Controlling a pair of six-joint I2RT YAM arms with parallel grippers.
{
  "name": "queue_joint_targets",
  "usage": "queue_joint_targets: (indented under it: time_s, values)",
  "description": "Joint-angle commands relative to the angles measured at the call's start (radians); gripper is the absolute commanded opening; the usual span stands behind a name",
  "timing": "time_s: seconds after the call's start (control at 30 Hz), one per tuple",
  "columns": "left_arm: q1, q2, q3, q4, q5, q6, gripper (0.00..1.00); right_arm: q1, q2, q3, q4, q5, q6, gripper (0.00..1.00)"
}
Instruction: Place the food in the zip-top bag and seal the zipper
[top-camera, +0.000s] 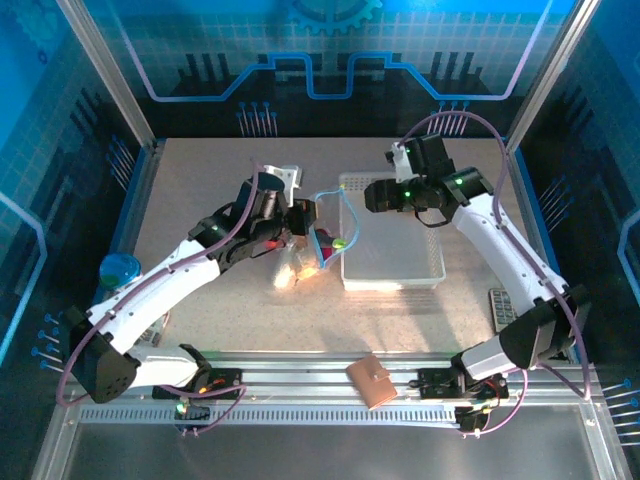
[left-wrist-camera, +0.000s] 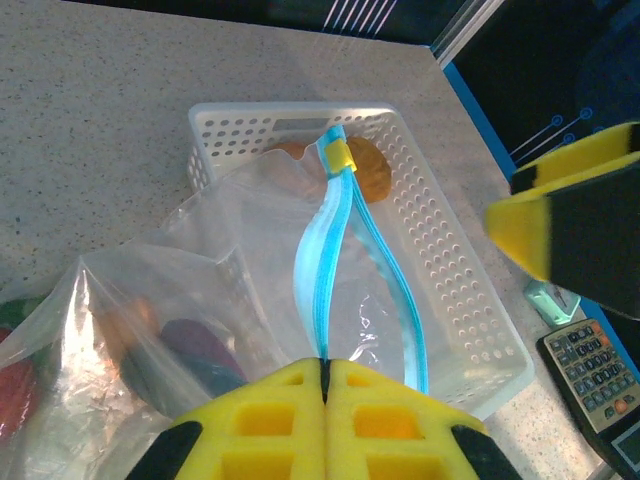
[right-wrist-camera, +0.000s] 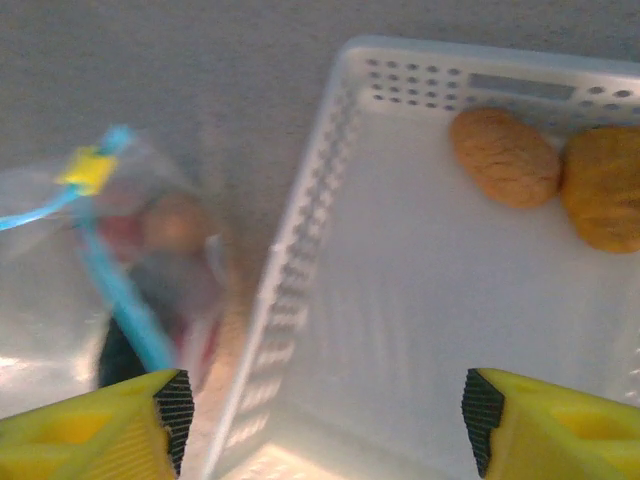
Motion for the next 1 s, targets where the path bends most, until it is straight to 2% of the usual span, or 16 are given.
queue_joint_targets:
  time_s: [0.0, 0.17, 0.47, 0.77, 0.97]
  values:
    - [0.011, -0.028, -0.002, -0.014, 0.01, 0.009, 0.07, -0.016, 0.09, -0.015, 0.082, 0.172, -0.074, 0.78]
    - [0.018, -0.023, -0.001, -0.015, 0.025, 0.005, 0.1, -0.033, 0.228, 0.005, 0.184, 0.212, -0.11, 0.82]
    - [0.033, -0.028, -0.002, -0.025, 0.029, 0.002, 0.1, -0.063, 0.499, 0.167, 0.182, 0.216, -0.141, 0.82]
    - [0.05, -0.024, 0.001, -0.034, 0.033, 0.003, 0.11, -0.069, 0.595, 0.218, 0.226, 0.272, -0.163, 0.83]
    - [0.055, -0.019, 0.003, -0.034, 0.035, 0.005, 0.11, -0.071, 0.641, 0.253, 0.217, 0.263, -0.169, 0.82]
